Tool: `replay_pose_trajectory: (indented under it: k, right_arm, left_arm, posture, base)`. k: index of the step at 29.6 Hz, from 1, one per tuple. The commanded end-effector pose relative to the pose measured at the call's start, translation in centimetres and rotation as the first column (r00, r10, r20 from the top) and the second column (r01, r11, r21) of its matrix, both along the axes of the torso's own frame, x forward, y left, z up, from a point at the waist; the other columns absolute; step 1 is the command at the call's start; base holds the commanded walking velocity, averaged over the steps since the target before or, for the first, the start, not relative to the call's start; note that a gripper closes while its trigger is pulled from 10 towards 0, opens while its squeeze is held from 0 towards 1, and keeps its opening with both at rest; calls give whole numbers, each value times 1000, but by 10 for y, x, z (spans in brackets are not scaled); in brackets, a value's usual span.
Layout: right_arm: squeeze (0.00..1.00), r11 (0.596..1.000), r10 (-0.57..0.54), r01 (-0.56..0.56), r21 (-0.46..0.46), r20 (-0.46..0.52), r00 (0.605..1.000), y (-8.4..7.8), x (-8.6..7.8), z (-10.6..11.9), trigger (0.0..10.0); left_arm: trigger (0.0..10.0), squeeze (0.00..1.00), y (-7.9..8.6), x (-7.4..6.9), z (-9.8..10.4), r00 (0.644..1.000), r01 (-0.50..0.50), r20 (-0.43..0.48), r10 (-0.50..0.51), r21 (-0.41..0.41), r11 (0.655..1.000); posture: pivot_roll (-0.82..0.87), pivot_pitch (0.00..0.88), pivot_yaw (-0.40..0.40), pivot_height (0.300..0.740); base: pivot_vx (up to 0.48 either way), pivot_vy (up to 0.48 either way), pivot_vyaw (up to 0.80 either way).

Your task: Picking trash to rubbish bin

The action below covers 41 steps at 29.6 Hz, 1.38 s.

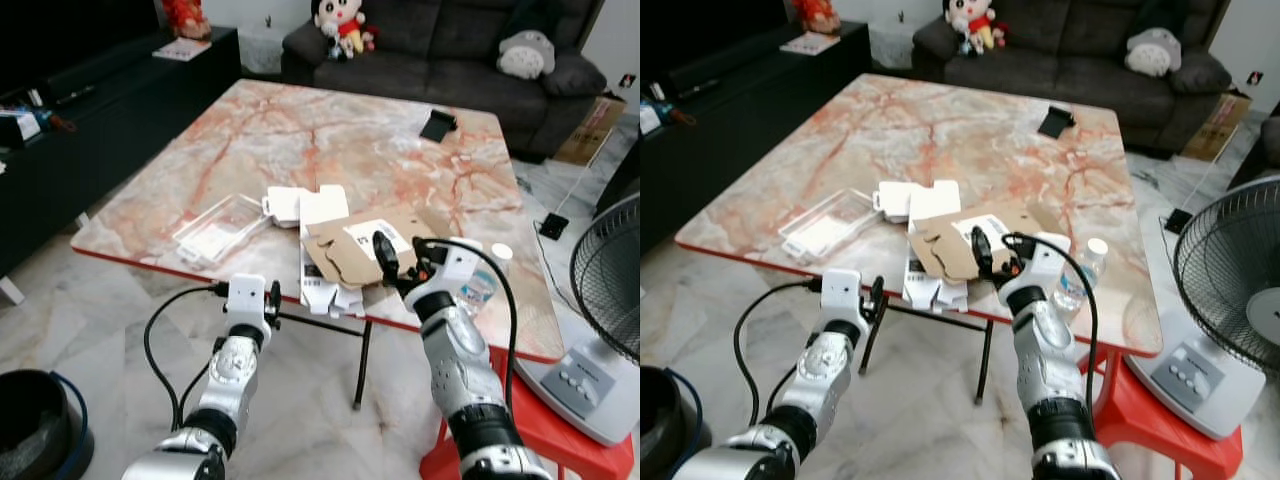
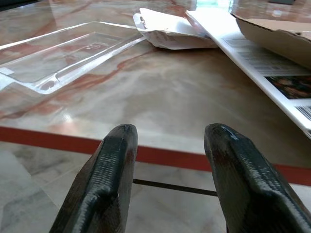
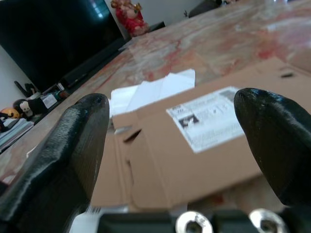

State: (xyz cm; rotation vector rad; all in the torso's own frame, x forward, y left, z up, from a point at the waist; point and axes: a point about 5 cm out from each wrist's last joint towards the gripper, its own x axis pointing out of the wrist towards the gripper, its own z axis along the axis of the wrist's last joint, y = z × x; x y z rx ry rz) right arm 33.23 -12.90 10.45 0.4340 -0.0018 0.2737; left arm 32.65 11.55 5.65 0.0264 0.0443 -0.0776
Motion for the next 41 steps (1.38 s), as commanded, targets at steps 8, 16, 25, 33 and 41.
replay_pose_trajectory:
  k: [8, 16, 25, 33, 41]
  right_arm:
    - [0, 992, 14, 10, 124, -185, 983, 8, -11, -5, 10000]
    - [0, 969, -1, 81, 235, -320, 947, 7, -10, -9, 10000]
    - [0, 945, 11, 115, 306, -380, 925, 7, -10, -10, 10000]
    - [0, 928, 23, 132, 348, -407, 913, 10, -9, -10, 10000]
    - [0, 926, 46, 115, 359, -409, 911, 18, -6, -10, 10000]
  left_arm:
    - [10000, 0, -4, -3, -6, 1000, 8, -28, -8, -7, 1000]
    - [10000, 0, -4, -4, -7, 999, 11, -38, -11, -9, 1000]
    - [10000, 0, -4, -4, -7, 999, 13, -39, -14, -9, 1000]
    - [10000, 0, -6, -3, -6, 999, 22, -36, -22, -10, 1000]
    - [10000, 0, -5, -3, -6, 999, 21, -35, -22, -9, 1000]
  posture:
    - [-105, 43, -79, 740]
    - [-103, 39, -80, 740]
    - [-97, 26, -77, 740]
    - [-96, 21, -72, 740]
    - [-84, 16, -71, 740]
  base:
    - [0, 0, 0]
    - [0, 0, 0]
    - [0, 0, 0]
    - [0, 0, 0]
    - [0, 0, 0]
